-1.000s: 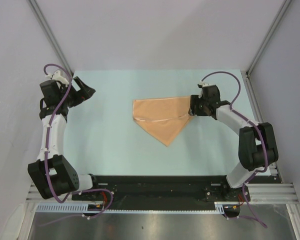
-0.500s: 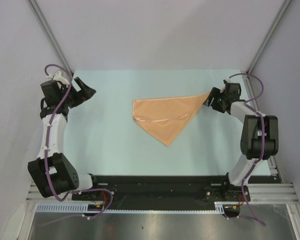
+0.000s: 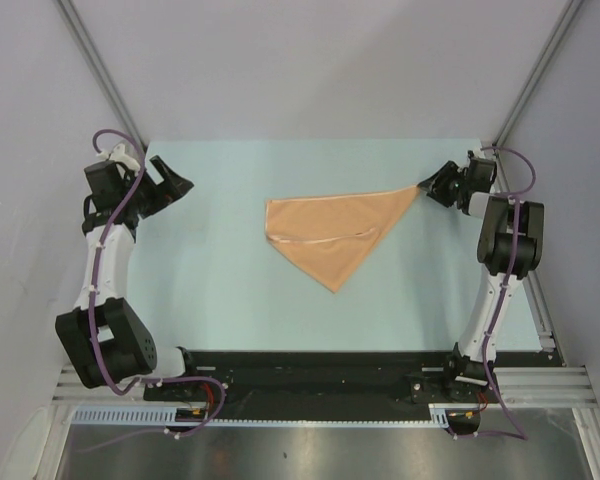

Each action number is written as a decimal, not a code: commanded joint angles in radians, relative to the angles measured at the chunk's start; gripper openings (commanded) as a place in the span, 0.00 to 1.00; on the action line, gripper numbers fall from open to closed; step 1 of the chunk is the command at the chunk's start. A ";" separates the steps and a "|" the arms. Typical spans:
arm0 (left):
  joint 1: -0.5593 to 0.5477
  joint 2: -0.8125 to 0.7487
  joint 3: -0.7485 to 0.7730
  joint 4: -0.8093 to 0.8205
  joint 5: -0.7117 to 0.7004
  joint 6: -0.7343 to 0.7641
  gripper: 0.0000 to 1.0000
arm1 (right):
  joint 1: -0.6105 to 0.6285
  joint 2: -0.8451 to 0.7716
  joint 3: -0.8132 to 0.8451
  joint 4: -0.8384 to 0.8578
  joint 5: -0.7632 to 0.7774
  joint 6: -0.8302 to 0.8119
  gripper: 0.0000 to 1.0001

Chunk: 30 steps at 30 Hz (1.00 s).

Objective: Fold the napkin, place the utensils inside, and roll it up
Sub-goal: Fold the napkin

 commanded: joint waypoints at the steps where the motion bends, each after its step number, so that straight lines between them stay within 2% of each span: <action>1: 0.011 0.009 0.008 0.020 0.017 -0.006 1.00 | -0.007 0.072 0.087 0.072 -0.059 0.073 0.52; 6: 0.011 0.012 0.010 0.022 0.024 -0.008 1.00 | -0.001 0.098 0.130 0.014 -0.036 0.079 0.50; 19: 0.013 0.009 0.010 0.025 0.041 -0.014 1.00 | 0.011 0.058 0.078 -0.033 0.045 0.082 0.43; 30: 0.011 0.015 0.010 0.028 0.049 -0.019 1.00 | 0.024 0.095 0.138 -0.101 0.053 0.076 0.39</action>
